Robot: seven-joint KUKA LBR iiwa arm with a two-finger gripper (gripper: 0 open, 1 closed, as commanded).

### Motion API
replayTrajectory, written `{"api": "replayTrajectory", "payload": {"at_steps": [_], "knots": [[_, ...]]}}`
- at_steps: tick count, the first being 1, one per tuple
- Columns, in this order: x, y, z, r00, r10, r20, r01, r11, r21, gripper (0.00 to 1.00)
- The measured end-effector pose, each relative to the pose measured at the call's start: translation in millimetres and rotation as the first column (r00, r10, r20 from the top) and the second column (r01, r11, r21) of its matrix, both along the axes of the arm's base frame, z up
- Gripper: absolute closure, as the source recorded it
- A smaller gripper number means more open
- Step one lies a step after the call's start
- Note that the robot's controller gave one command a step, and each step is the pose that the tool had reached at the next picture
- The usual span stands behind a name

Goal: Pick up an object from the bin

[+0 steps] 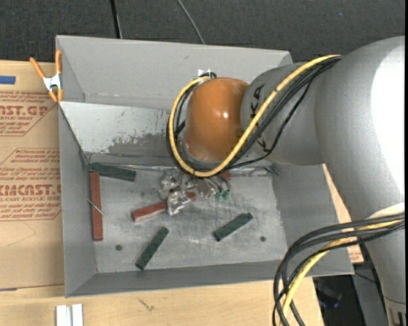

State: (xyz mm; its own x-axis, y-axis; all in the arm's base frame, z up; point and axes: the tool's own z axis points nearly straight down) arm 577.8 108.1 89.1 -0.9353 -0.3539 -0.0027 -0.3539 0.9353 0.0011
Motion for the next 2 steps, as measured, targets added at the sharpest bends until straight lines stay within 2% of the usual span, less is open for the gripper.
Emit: {"api": "replayTrajectory", "payload": {"at_steps": [1, 2], "knots": [[0.0, 0.0, 0.0, 1.0, 0.0, 0.0, 0.0, 1.0, 0.0, 1.0], [-12.2, 8.5, 126.8, 1.0, -0.019, 0.0, 0.019, 1.0, -0.001, 1.0]]}}
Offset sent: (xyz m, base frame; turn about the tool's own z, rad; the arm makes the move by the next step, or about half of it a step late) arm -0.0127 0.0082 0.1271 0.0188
